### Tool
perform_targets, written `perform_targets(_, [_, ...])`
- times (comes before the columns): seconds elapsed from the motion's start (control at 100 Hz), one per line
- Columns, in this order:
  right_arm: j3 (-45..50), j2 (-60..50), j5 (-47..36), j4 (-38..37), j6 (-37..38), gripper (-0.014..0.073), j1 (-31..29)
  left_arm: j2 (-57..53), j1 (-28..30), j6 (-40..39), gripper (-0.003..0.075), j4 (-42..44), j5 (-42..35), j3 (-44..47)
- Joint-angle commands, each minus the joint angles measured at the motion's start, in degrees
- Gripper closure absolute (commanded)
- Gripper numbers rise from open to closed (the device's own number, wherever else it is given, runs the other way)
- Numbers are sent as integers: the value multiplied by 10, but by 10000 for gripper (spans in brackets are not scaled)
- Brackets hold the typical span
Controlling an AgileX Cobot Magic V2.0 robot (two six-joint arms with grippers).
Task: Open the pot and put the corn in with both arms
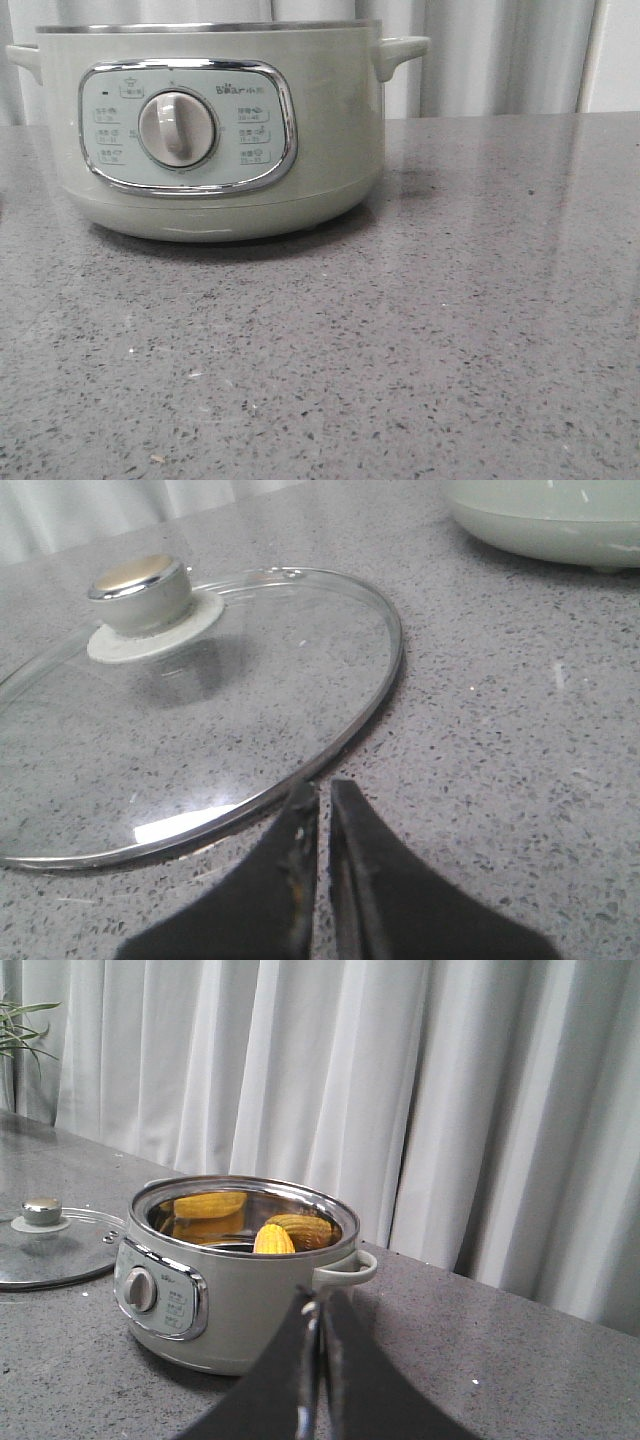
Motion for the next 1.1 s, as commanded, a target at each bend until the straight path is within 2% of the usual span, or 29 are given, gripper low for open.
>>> perform_targets(0.0, [-12,8,-48,-8,-2,659,-2,-19,2,-4,741,0,-18,4])
perform_targets(0.52, [-10,8,-48,-8,-2,659,-2,-19,2,-4,741,0,-18,4])
perform_targets(0.58, [-1,8,-43,-33,-2,659,-11,-19,2,-4,741,0,-18,4])
perform_targets(0.65, [19,8,-40,-43,-2,659,-37,-19,2,-4,741,0,-18,4])
perform_targets(0.72, [52,8,-75,-29,-2,659,-73,-19,2,-4,741,0,-18,4])
perform_targets(0.87, [161,8,-238,-5,-2,659,-166,-19,2,-4,741,0,-18,4])
perform_targets(0.96, [233,8,-303,-3,-2,659,-214,-19,2,-4,741,0,-18,4])
perform_targets(1.09, [313,7,-323,13,-2,659,-258,-19,2,-4,741,0,-18,4])
